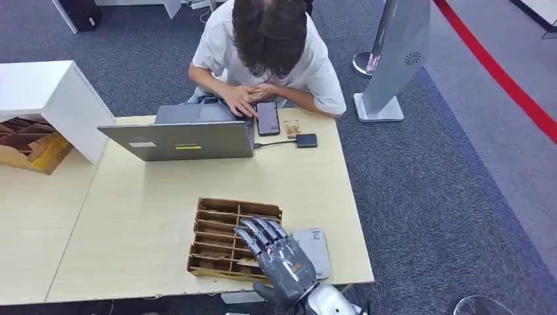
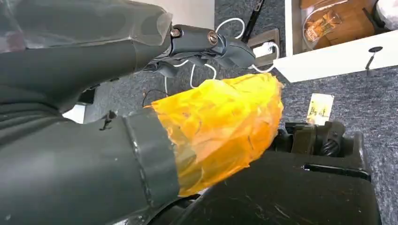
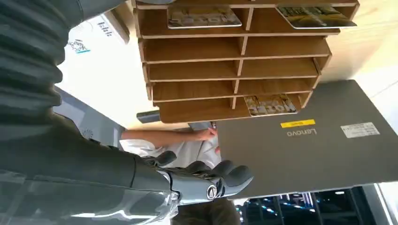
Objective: Pass the card to the sensor for recognition and then transmit it.
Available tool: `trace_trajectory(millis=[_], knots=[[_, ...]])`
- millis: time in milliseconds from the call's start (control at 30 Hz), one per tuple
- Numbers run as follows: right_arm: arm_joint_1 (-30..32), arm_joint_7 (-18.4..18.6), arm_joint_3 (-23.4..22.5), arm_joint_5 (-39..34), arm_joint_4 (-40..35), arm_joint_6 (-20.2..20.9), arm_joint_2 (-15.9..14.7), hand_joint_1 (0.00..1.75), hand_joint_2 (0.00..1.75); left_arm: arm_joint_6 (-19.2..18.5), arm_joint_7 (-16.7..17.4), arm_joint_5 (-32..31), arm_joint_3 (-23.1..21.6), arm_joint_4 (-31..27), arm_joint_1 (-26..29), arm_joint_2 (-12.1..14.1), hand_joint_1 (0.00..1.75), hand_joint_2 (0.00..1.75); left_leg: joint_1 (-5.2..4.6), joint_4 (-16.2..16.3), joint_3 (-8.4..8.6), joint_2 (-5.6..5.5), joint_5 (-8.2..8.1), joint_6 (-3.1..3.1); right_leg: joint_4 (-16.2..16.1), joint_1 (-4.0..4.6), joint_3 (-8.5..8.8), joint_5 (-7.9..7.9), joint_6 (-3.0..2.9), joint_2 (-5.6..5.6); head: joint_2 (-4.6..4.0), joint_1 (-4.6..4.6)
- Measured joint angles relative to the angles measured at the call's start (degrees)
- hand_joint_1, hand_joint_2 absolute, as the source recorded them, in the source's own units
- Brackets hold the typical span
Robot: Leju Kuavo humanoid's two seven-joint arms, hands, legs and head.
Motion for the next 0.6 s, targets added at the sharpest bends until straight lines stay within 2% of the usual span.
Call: trace_trajectory(millis=[600], knots=[[-0.4, 2.0, 0.1, -0.5, 4.4, 0.0, 0.0, 0.03, 1.75, -0.5, -0.2, -0.8, 0.0, 0.0, 0.0, 0.0, 0.00, 0.00, 0.00, 0.0, 0.00, 0.00, 0.00, 0.00, 0.0, 0.00, 0.00, 0.00, 0.00, 0.00, 0.00, 0.00]])
